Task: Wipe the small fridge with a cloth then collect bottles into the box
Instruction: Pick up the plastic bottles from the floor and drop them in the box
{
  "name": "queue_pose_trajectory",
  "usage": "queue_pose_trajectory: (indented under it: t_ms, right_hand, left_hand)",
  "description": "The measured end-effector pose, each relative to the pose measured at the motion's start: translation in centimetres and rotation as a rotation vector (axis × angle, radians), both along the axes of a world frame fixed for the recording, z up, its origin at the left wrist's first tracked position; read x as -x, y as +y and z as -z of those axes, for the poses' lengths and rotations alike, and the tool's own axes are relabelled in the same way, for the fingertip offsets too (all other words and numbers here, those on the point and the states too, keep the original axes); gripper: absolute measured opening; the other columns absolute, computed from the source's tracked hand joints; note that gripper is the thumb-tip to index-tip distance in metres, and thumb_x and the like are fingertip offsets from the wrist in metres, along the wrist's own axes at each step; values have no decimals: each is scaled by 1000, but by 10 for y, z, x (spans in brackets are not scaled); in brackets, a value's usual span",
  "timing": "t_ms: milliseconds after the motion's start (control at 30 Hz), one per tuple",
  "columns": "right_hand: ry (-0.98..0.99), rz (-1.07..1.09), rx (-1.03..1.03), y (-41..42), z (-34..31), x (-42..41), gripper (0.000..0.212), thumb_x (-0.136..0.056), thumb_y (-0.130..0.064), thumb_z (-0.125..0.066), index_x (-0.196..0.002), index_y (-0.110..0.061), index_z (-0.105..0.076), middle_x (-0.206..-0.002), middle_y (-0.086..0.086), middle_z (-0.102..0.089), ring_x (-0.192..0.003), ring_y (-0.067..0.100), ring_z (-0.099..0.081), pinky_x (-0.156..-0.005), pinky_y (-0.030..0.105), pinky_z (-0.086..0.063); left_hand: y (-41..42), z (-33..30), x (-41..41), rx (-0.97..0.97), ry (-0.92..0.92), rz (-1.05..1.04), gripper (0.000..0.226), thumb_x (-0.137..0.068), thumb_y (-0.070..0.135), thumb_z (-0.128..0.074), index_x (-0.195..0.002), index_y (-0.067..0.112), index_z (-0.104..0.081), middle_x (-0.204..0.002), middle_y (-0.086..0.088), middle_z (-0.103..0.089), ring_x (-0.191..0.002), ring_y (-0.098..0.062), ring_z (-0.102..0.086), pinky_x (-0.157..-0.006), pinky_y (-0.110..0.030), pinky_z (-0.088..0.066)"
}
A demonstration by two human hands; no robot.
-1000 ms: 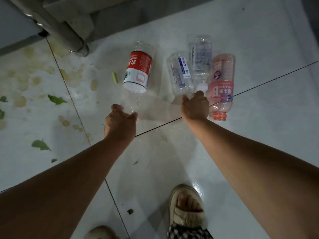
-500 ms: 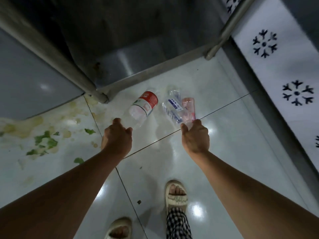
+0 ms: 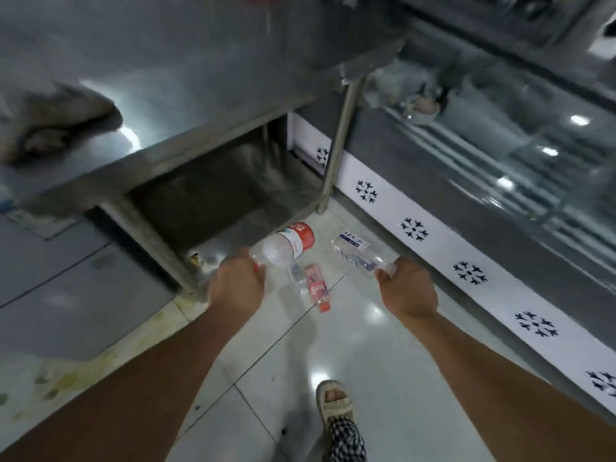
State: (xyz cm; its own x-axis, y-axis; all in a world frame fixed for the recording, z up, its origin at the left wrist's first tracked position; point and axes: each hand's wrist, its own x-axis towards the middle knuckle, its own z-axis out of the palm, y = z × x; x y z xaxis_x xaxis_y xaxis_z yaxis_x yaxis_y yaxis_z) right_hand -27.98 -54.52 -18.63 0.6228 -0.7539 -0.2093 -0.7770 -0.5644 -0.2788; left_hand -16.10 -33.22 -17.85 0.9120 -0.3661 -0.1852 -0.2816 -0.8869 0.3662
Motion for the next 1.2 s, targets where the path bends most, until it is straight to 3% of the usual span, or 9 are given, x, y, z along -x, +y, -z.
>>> queue_pose_trajectory:
  t_ms: [133,333,567,667,767,967,1200]
  right_hand:
    - [-92,99,74,-3,-80,63,37,-93,-35,-55,-111,-3,-51,-107,20,-62,-100,36,-60,-70,32,-41]
    - [-158,218,111,-10,-170,163,35,-93,-33,-55,-116,-6,-53,-110,18,-62,-97,36,-59,-73,35,-44]
    - [-335,344,83,-23,-242,303,33,-93,-27,-58,-118,-6,-55,-111,18,-62,-102,34,-56,-75,33,-41]
    - [-412,428,106,-28,-263,376,30,-90,-23,-59,-116,-8,-56,-108,16,-63,-94,31,-57,-74,34,-44]
    - [-453,511,125,-32,-277,458,26,-88,-20,-57,-112,-10,-58,-101,15,-64,-79,23,-50,-66,30,-37]
    - [-442,685,187,-28,-294,635,23,-87,-21,-59,-106,-8,-58,-103,16,-64,-90,32,-56,-67,31,-35]
    - [-432,903,290,-21,-308,808,30,-88,-24,-60,-113,-7,-58,-107,17,-64,-96,34,-58,-77,36,-45]
  left_hand:
    - [-11,-72,37,98,-36,76,27,-94,25,-49,-110,4,-48,-107,-19,-62,-104,-36,-58,-83,-41,-45]
    - [-39,-147,98,229,-87,227,20,-90,24,-58,-102,9,-52,-98,-11,-62,-94,-27,-61,-77,-34,-46]
    - [-97,-220,194,371,-166,463,18,-85,21,-63,-95,10,-53,-96,-12,-59,-89,-33,-58,-75,-40,-49]
    - [-127,-244,253,410,-177,567,16,-84,18,-63,-91,9,-52,-91,-12,-58,-85,-35,-56,-70,-38,-44]
    - [-152,-259,326,420,-189,659,14,-83,14,-62,-91,9,-52,-92,-11,-57,-88,-33,-55,-72,-38,-43]
    - [-188,-281,491,416,-233,793,14,-85,21,-61,-92,16,-49,-96,-5,-55,-86,-30,-55,-67,-36,-41]
    - [-236,-302,655,442,-220,1035,13,-85,26,-60,-92,20,-51,-98,2,-57,-85,-25,-56,-71,-35,-45]
